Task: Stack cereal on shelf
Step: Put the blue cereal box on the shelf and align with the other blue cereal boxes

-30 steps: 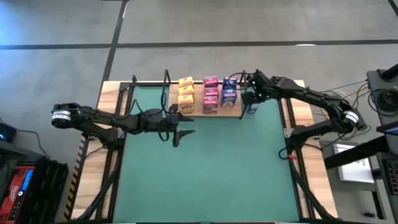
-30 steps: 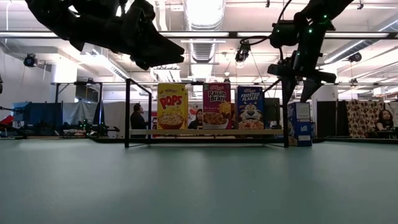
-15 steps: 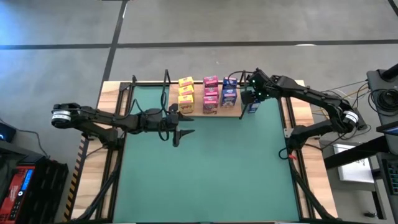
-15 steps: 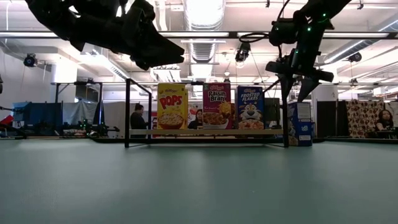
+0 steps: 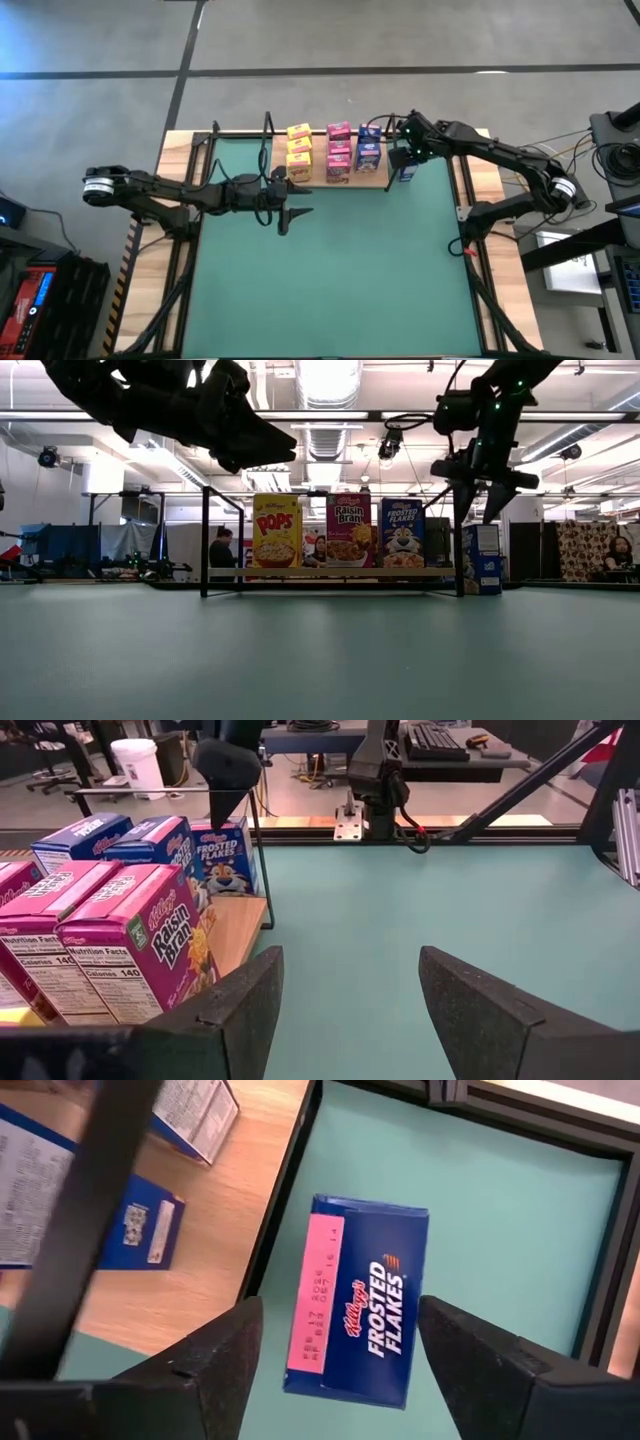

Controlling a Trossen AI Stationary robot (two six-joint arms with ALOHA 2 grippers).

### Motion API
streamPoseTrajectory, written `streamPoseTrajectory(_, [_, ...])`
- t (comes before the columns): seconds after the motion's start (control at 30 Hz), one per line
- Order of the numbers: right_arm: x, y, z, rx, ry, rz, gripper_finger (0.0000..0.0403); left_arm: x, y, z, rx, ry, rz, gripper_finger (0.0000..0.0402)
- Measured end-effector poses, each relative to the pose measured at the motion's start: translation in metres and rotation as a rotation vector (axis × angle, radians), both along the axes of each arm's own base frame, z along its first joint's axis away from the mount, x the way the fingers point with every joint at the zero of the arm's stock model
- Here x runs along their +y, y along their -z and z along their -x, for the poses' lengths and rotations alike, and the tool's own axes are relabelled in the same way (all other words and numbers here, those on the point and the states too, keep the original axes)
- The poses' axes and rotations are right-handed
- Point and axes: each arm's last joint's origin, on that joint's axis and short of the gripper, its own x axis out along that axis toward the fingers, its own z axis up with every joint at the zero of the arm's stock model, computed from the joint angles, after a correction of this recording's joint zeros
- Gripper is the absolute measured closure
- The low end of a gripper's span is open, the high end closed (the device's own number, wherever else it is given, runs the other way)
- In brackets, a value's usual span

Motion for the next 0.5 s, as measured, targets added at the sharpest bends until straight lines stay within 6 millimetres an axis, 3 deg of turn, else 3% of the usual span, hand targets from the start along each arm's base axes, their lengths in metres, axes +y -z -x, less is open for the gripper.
streamPoseTrajectory(0.27, [-0.003,0.011,-0.003,0.037,0.008,-0.025,0.0121,0.0,0.0,0.0,0.0,0.002,0.001,0.0184])
streamPoseTrajectory(0.5, [-0.005,0.012,-0.005,0.047,0.008,-0.012,0.0128,0.0,0.0,0.0,0.0,0.003,0.001,0.0184])
